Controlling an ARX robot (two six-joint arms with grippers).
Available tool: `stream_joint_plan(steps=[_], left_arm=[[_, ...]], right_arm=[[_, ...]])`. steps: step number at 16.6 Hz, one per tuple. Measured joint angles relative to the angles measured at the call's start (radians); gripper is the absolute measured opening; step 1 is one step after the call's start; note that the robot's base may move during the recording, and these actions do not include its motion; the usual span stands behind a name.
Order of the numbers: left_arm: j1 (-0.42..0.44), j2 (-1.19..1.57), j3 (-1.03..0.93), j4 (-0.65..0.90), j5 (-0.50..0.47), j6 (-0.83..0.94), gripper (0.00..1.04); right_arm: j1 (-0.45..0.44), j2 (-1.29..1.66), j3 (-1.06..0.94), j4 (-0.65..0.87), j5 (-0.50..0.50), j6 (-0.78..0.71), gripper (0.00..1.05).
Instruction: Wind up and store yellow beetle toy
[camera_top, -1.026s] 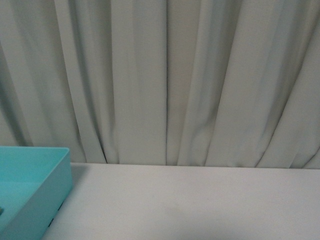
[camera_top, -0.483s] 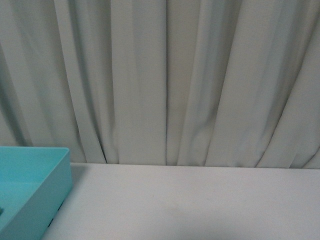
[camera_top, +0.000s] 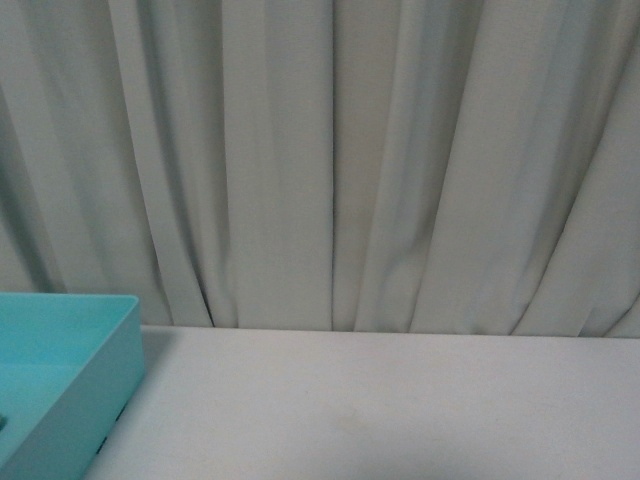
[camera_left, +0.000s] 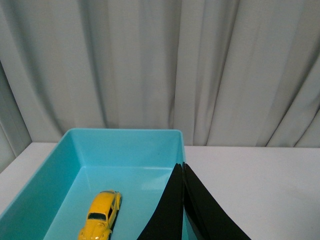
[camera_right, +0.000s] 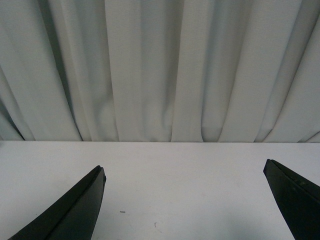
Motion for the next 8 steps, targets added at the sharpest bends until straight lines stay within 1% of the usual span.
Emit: stream_joint_plan(steps=[8], left_arm=[[0.0, -0.125, 0.0, -0.13, 0.0, 0.0, 0.02]], right_arm=[[0.0, 0.0, 0.0, 0.0, 0.0, 0.0, 0.98]])
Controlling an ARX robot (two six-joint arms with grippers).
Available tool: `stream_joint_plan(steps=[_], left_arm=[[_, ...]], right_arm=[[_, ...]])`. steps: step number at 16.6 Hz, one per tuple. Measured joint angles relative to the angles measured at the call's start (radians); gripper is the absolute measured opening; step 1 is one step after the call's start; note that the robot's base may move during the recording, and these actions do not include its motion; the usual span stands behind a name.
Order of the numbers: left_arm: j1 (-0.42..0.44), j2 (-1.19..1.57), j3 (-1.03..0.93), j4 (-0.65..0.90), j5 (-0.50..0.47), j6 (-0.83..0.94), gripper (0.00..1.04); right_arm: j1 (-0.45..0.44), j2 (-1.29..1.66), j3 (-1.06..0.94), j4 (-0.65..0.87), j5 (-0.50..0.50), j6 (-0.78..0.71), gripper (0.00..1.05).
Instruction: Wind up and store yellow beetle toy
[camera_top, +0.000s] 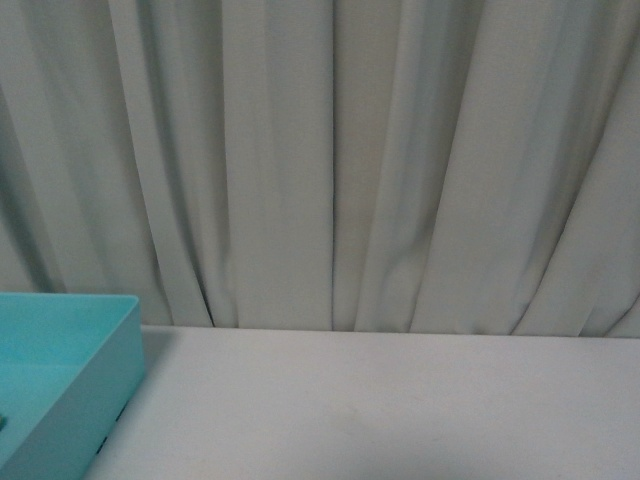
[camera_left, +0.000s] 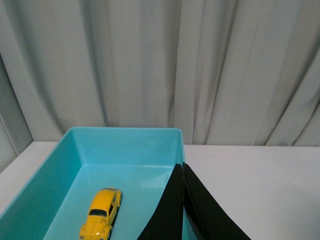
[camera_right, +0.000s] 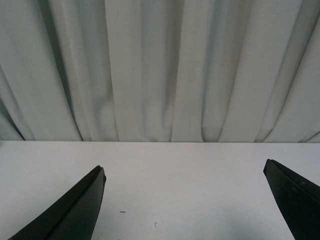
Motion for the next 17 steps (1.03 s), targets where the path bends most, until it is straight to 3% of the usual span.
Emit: stream_joint_plan(steps=[1, 7, 9, 10, 16, 17], left_arm=[[0.0, -0.09, 0.001, -0.14, 0.004, 0.0, 0.02], [0.0, -0.155, 0.0, -0.156, 0.0, 0.0, 0.02], [0.0, -0.155, 0.0, -0.156, 0.0, -0.001, 0.22], [0.0, -0.155, 0.0, -0.156, 0.0, -0.001, 0.38], [0.0, -0.155, 0.0, -0.156, 0.0, -0.001, 0.99], [0.0, -0.155, 0.0, -0.156, 0.0, 0.0, 0.98]], right_arm=[[0.0, 0.0, 0.0, 0.0, 0.001, 0.0, 0.98], [0.0, 0.0, 0.0, 0.0, 0.0, 0.0, 0.98], [0.0, 0.0, 0.0, 0.0, 0.0, 0.0, 0.98], [0.0, 0.0, 0.0, 0.0, 0.0, 0.0, 0.98], [0.0, 0.0, 0.0, 0.0, 0.0, 0.0, 0.98], [0.0, 0.0, 0.0, 0.0, 0.0, 0.0, 0.98]])
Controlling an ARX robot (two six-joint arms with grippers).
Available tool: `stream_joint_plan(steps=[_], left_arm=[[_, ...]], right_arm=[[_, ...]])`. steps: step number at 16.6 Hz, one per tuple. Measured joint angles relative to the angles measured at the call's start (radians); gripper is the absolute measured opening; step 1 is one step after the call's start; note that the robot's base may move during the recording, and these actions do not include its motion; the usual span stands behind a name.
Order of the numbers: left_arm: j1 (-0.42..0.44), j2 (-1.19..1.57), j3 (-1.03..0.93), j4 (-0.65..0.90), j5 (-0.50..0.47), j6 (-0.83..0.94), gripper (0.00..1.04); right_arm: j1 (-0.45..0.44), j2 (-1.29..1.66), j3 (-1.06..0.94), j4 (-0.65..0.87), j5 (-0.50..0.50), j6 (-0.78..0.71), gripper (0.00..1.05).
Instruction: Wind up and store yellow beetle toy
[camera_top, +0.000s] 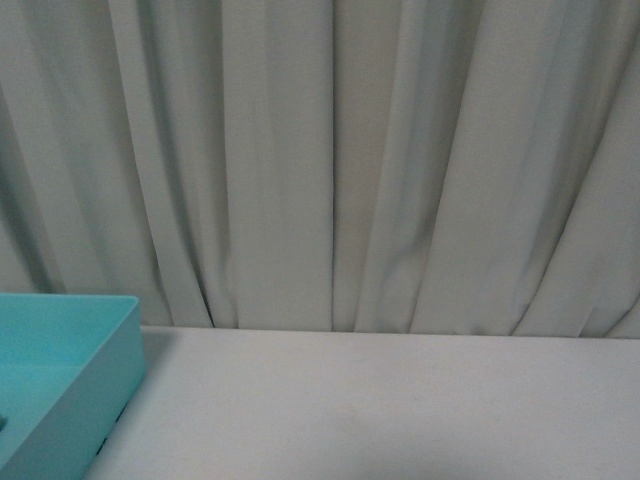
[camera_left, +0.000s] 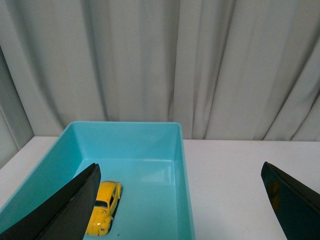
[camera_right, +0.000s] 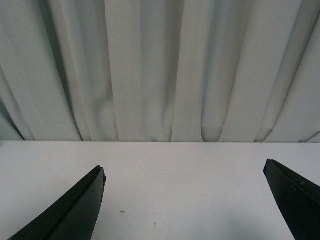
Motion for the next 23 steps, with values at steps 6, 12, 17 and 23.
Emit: stream_joint_plan(steps=[6, 12, 17, 23], left_arm=[[0.0, 0.0, 0.0, 0.0, 0.0, 0.0, 0.98], [0.0, 0.0, 0.0, 0.0, 0.0, 0.0, 0.98], [0.0, 0.0, 0.0, 0.0, 0.0, 0.0, 0.98], [0.0, -0.001, 0.0, 0.001, 0.0, 0.0, 0.98]], right_arm=[[0.0, 0.0, 0.0, 0.0, 0.0, 0.0, 0.98], [0.0, 0.0, 0.0, 0.0, 0.0, 0.0, 0.98], [0.0, 0.0, 0.0, 0.0, 0.0, 0.0, 0.98], [0.0, 0.0, 0.0, 0.001, 0.0, 0.0, 0.98]])
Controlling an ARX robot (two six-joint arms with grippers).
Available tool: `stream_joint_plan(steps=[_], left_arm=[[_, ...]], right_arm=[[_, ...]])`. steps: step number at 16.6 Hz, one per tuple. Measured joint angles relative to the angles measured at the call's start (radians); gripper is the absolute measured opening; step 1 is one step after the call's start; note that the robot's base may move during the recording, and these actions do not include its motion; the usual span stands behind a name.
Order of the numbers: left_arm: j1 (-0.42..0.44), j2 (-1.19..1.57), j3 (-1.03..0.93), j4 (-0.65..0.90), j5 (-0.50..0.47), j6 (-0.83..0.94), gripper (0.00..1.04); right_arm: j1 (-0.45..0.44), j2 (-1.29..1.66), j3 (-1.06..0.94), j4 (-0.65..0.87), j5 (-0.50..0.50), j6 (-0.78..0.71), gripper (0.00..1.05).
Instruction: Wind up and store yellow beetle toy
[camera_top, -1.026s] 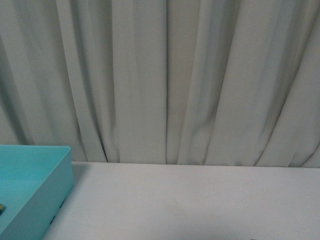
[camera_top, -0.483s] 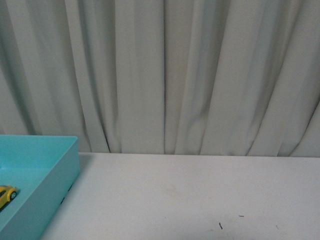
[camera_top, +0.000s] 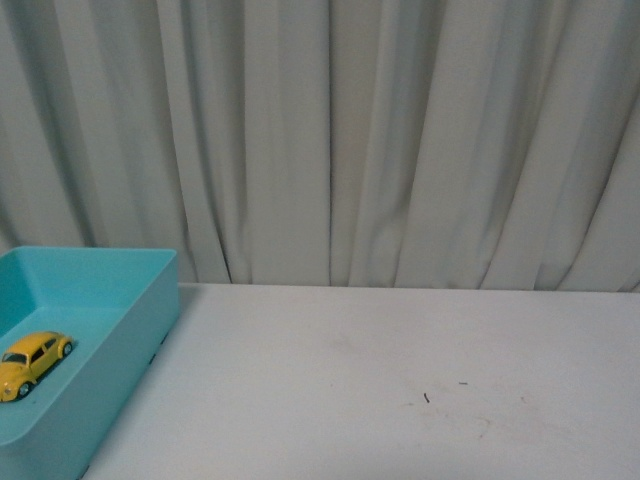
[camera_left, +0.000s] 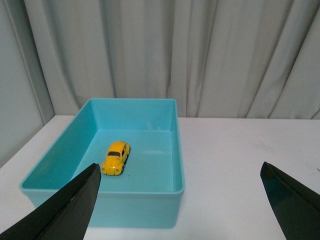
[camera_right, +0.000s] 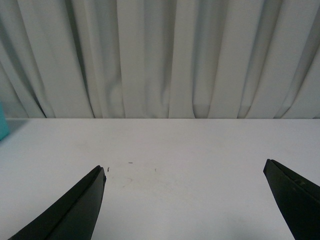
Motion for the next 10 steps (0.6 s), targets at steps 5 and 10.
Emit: stream_joint_plan(steps=[5, 10], left_arm=[[0.0, 0.0, 0.0, -0.001, 0.0, 0.0, 0.98], [0.0, 0.0, 0.0, -0.001, 0.0, 0.0, 0.98]], right_arm=[[0.0, 0.0, 0.0, -0.002, 0.0, 0.0, 0.98], [0.0, 0.0, 0.0, -0.001, 0.0, 0.0, 0.98]])
